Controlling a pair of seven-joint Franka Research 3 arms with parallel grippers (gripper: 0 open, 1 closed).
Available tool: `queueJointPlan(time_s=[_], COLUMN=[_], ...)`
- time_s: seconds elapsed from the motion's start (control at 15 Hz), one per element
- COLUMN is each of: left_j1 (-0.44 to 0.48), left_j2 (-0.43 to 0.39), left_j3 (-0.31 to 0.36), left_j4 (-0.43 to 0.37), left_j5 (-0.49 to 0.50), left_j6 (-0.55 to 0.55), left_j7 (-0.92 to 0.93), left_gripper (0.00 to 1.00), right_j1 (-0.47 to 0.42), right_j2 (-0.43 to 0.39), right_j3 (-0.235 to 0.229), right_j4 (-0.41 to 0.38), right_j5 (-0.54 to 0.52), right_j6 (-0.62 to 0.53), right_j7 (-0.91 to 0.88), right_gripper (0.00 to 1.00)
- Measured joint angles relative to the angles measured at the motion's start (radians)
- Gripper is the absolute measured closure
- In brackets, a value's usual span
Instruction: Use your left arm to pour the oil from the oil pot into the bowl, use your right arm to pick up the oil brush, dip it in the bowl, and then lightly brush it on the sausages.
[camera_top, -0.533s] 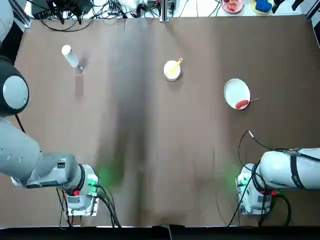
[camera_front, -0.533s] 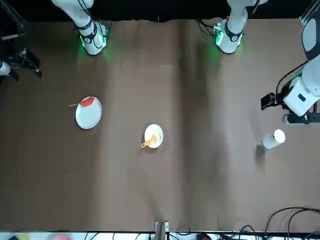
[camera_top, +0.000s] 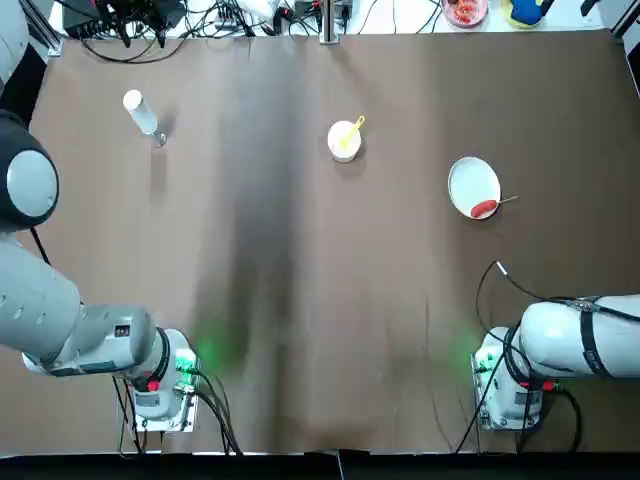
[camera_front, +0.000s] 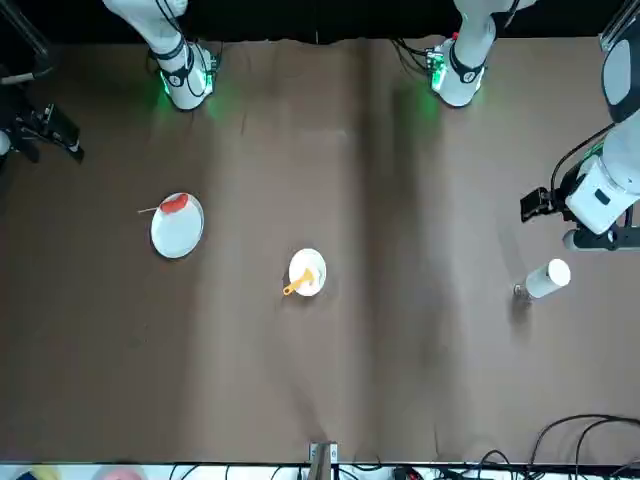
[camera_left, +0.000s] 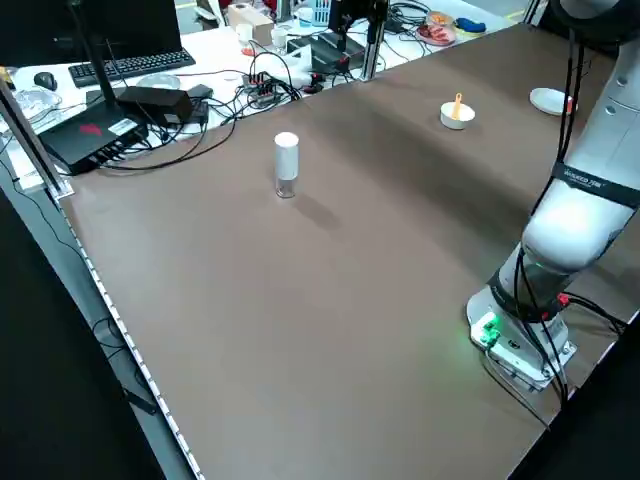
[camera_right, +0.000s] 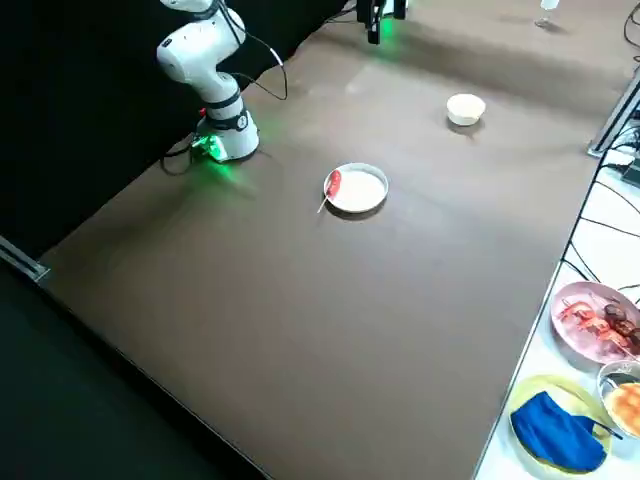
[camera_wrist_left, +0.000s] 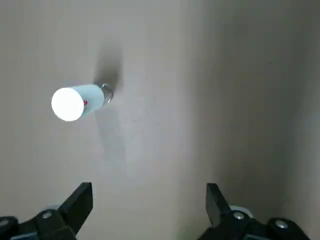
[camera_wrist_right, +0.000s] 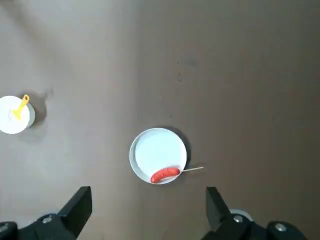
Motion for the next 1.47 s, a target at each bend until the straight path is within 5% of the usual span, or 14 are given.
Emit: queueJointPlan(time_s=[0.27,0.53,1.0,1.47], left_j1=[0.015,0.078,0.323,0.472], left_j2=[0.008,0.008,0.015,0.091], left_j3=[0.001,0.002,0.005,0.006], left_j4=[0.0,0.0,-0.012,-0.017], left_j5=[-0.013,-0.037,-0.284,-0.412], left_j6=[0.027,0.024,-0.018,-0.041], left_j7=[0.047,0.353,0.85,1.291], left_gripper=[0.0,0.0,0.0,0.0], right_j1=[0.007,0.009,0.007,0.007], right_j2=[0.014,0.019,0.03,0.032], right_j3=[0.005,0.006,0.004,0.003], right_j4=[0.024,0.024,0.017,0.005], right_j5=[0.003,0.016,0.048,0.048], right_j6=[-0.045,-0.04,-0.007,-0.007], right_j7=[-0.004,-0.007,-0.007,-0.007], right_gripper=[0.0,0.0,0.0,0.0])
